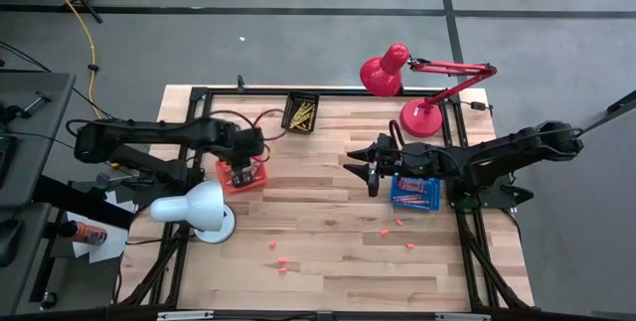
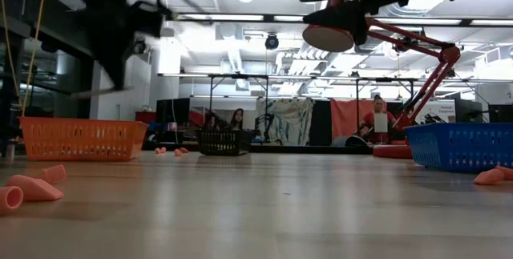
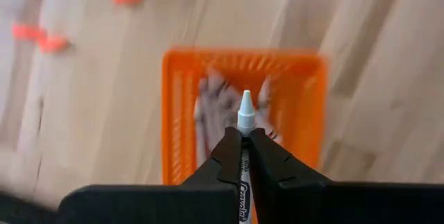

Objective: Sort crayons

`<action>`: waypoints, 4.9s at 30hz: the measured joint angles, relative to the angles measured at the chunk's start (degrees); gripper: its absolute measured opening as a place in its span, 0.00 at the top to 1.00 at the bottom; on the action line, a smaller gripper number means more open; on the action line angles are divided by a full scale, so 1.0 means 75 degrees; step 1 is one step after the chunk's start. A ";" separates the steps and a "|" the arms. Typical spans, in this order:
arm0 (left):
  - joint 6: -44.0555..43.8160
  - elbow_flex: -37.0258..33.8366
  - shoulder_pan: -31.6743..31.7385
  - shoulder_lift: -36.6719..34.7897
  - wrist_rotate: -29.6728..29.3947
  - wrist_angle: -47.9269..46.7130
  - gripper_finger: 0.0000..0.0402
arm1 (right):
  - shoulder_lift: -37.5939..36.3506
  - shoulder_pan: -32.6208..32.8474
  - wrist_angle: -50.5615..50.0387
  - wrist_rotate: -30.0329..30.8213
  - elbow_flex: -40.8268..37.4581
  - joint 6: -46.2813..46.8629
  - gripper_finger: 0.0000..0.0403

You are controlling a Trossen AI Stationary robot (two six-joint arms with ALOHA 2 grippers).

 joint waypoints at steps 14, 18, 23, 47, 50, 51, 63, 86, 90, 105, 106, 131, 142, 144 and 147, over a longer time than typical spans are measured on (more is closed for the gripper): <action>0.0160 -0.1104 -0.0012 0.0052 -0.0041 0.0391 1.00 | 0.0000 -0.0384 0.0015 0.0009 0.0000 0.0405 0.53; 0.0204 -0.1101 -0.0012 0.0052 -0.0041 0.0564 1.00 | 0.0000 -0.0433 0.0051 0.0009 0.0000 0.0405 0.53; 0.0378 -0.1101 -0.0012 0.0052 -0.0085 0.0680 0.97 | 0.0000 -0.0430 0.0114 0.0009 0.0000 0.0402 0.53; 0.1236 0.2005 0.0499 -0.0267 0.0284 0.2413 0.78 | -0.0353 -0.0816 0.1915 0.0032 0.0159 -0.0510 0.53; 0.1229 0.1857 0.0519 -0.0816 0.0362 0.4078 0.86 | -0.0616 -0.1001 0.1453 0.0032 0.0499 -0.0773 0.53; 0.1221 0.1697 0.0515 -0.1031 0.0378 0.4655 0.90 | -0.0700 -0.1049 0.1085 0.0032 0.0647 -0.0891 0.53; 0.0360 -0.2197 0.0399 -0.3376 0.0223 1.0373 1.00 | -0.0866 -0.1235 -0.2474 -0.0206 0.2138 -0.1408 0.85; -0.0379 -0.4159 -0.1018 -0.4065 -0.0591 1.2556 1.00 | -0.1293 -0.1246 -0.4059 -0.1816 0.2212 -0.1243 1.00; 0.0130 -0.4740 -0.1654 -0.4684 -0.1296 1.2828 1.00 | -0.1429 -0.1246 -0.4057 -0.1816 0.2212 -0.1216 1.00; 0.0628 -0.5244 -0.2075 -0.7959 -0.1277 0.9924 1.00 | -0.1466 -0.1246 -0.4243 -0.1766 0.2212 -0.0860 1.00; 0.0614 -0.5242 -0.2075 -0.8133 -0.1268 0.9719 1.00 | -0.1466 -0.1246 -0.4246 -0.1756 0.2212 -0.0851 1.00; 0.0494 -0.6988 -0.2052 -0.9264 -0.1044 0.9656 1.00 | -0.1463 -0.1246 -0.4243 -0.1637 0.2211 -0.0479 1.00; 0.0019 -0.6970 -0.2049 -0.9139 -0.1065 0.8433 1.00 | -0.1748 -0.1246 -0.5705 -0.2290 0.2078 -0.0135 1.00; 0.0019 -0.6970 -0.2049 -0.9127 -0.1064 0.8430 1.00 | -0.2069 -0.1231 -0.5795 -0.2532 0.1814 -0.0137 1.00; 0.0019 -0.6970 -0.2049 -0.9127 -0.1065 0.8438 1.00 | -0.2859 -0.1229 -0.5589 -0.2620 0.1135 -0.0135 1.00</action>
